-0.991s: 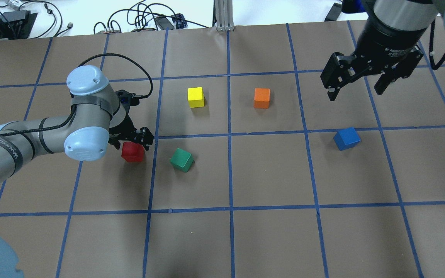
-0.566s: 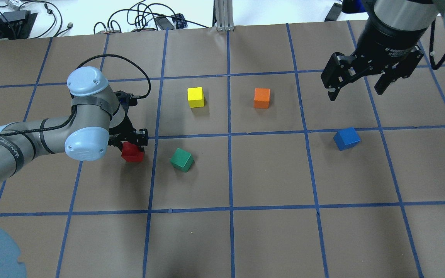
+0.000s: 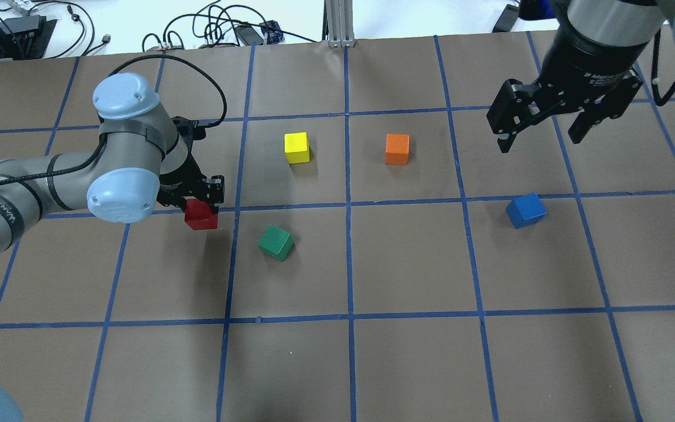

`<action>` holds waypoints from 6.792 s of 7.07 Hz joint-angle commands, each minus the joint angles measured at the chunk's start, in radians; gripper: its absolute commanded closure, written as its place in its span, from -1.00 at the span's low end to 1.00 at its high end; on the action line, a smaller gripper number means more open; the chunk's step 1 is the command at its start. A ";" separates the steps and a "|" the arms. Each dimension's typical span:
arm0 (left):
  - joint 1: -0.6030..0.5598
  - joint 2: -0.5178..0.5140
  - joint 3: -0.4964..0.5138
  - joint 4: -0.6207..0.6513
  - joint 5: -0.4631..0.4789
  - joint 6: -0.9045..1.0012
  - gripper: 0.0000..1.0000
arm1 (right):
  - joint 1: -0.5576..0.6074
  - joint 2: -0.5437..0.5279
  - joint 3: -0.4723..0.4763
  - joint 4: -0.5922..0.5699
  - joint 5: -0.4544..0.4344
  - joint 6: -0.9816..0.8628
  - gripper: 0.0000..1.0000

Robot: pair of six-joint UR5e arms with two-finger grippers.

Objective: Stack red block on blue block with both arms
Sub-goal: 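Carry the red cube with the left gripper toward the table center, then release the red cube and raise the left gripper away, then move the right gripper over the red cube and grasp it, then carry the red cube with the right gripper above the blue cube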

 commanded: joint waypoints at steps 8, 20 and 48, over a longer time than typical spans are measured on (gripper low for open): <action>-0.462 -0.250 0.182 0.166 -0.034 -0.456 0.48 | 0.003 -0.002 0.017 -0.002 0.001 0.000 -1.00; -0.129 0.162 0.515 -0.576 -0.010 0.065 -1.00 | 0.188 0.295 0.026 -0.409 0.015 0.222 -1.00; -0.135 0.175 0.458 -0.454 -0.013 0.059 -1.00 | -0.130 0.275 0.116 -0.308 0.004 -0.179 1.00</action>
